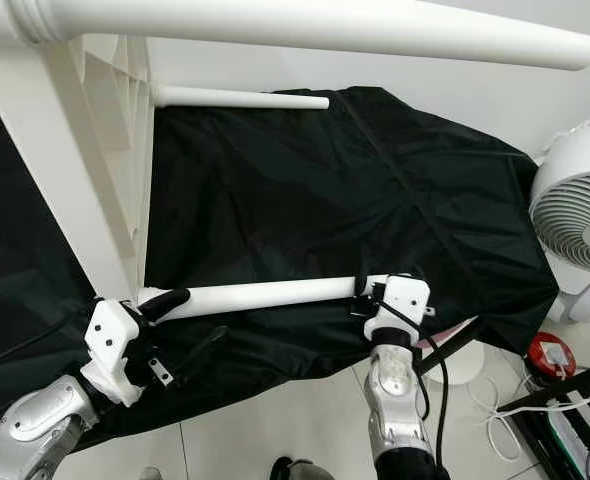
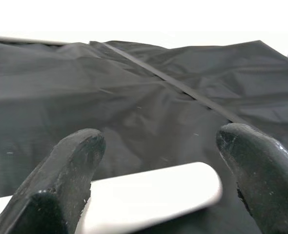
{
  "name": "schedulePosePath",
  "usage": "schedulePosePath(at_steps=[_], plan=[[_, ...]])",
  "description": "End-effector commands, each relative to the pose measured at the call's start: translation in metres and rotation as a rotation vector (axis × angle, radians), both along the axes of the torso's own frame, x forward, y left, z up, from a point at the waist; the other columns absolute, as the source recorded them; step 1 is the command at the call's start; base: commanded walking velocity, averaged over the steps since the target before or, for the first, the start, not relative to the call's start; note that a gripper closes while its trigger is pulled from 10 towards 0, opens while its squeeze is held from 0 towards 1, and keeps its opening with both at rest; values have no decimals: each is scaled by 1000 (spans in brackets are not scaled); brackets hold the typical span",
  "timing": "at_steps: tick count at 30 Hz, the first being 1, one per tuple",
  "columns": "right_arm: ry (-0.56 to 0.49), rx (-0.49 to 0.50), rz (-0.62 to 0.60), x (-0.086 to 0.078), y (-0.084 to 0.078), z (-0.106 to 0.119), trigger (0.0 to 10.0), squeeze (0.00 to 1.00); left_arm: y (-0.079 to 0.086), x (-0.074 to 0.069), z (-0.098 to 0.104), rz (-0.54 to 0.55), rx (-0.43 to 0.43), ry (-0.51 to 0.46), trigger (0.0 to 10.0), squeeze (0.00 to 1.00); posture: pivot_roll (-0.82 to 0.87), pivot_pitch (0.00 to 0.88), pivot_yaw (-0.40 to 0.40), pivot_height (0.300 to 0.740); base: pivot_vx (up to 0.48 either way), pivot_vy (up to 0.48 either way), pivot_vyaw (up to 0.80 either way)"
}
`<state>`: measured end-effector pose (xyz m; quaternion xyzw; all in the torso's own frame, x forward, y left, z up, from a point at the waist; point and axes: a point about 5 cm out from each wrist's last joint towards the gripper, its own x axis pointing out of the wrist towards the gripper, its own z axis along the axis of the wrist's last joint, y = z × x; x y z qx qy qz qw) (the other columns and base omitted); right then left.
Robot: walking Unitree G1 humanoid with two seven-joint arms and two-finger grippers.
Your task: Building children table
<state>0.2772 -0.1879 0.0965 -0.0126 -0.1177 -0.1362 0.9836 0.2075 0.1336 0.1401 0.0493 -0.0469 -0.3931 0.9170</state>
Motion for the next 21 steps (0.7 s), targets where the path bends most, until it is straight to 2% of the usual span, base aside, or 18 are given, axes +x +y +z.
schedulePosePath(at_steps=[1,5,12,13,14,16,19,21], plan=[[33,32,-28,-6,-4,-8,10000,0,-3,-2,-6,-74,12,35,10000,0,151,116,-53,740,0,0,0],[27,38,10,-4,0,-6,10000,0,-2,-1,-5,-76,17,36,10000,0,151,116,-53,740,0,0,0],[19,25,58,-3,7,-3,10000,0,7,-8,-3,-62,43,44,10000,0,160,127,-53,740,0,0,0],[22,21,68,-2,8,-2,10000,0,16,-12,-2,-15,54,46,10000,0,185,136,-70,740,0,0,0],[22,21,68,-2,8,-2,10000,0,16,-12,-2,-15,54,46,10000,0,185,136,-70,740,0,0,0],[33,11,96,3,10,-2,10000,0,37,-23,-2,116,77,47,10000,0,221,144,-99,740,0,0,0],[38,6,109,6,12,-2,10000,0,43,-29,-3,152,97,41,10000,0,221,144,-99,740,0,0,0],[42,1,147,13,17,0,10000,0,53,-36,1,207,108,35,10000,0,262,149,-131,740,0,0,0]])
